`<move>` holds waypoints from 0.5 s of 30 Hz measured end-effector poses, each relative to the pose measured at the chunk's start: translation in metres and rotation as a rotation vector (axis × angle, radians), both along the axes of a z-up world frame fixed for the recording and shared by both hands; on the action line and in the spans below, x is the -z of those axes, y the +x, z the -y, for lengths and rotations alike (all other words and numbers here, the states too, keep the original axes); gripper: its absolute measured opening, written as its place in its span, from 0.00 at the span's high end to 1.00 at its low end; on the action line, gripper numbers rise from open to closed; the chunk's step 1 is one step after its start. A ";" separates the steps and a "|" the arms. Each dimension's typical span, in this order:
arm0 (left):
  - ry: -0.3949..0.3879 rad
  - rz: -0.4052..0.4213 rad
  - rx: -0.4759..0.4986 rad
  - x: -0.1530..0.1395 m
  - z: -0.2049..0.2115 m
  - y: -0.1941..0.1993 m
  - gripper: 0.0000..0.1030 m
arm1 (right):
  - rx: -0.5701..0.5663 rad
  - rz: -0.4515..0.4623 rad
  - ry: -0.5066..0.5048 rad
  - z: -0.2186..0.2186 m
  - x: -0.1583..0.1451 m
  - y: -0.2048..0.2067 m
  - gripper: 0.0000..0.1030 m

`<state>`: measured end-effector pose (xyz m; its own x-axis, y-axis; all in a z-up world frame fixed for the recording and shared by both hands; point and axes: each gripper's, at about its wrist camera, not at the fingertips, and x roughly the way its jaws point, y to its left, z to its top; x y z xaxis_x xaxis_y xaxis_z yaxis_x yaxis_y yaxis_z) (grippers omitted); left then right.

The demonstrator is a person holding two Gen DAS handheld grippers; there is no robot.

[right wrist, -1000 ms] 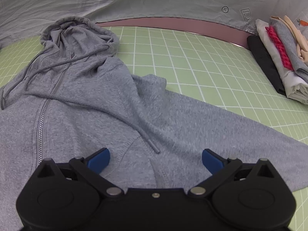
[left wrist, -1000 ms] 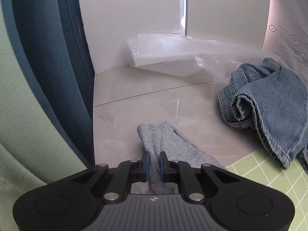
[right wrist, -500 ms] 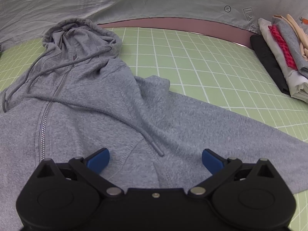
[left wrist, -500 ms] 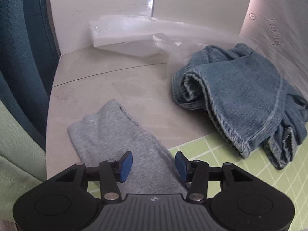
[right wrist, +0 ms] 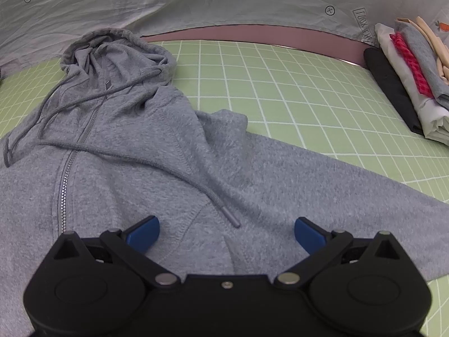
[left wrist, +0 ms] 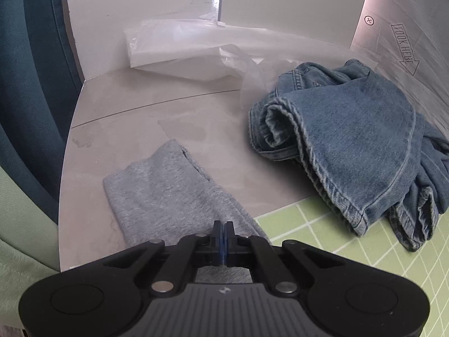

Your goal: Fold clothes

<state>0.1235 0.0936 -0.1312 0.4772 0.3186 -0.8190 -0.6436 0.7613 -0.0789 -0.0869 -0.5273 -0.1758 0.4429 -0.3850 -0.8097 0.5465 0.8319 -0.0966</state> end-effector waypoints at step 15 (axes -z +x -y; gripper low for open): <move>-0.031 -0.049 0.059 0.010 0.024 0.015 0.55 | 0.007 0.004 0.009 0.000 0.000 -0.002 0.00</move>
<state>0.1388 0.0701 -0.1408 0.4531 0.2656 -0.8509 -0.6016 0.7956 -0.0720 -0.0885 -0.5277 -0.1758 0.4433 -0.3805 -0.8116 0.5525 0.8290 -0.0869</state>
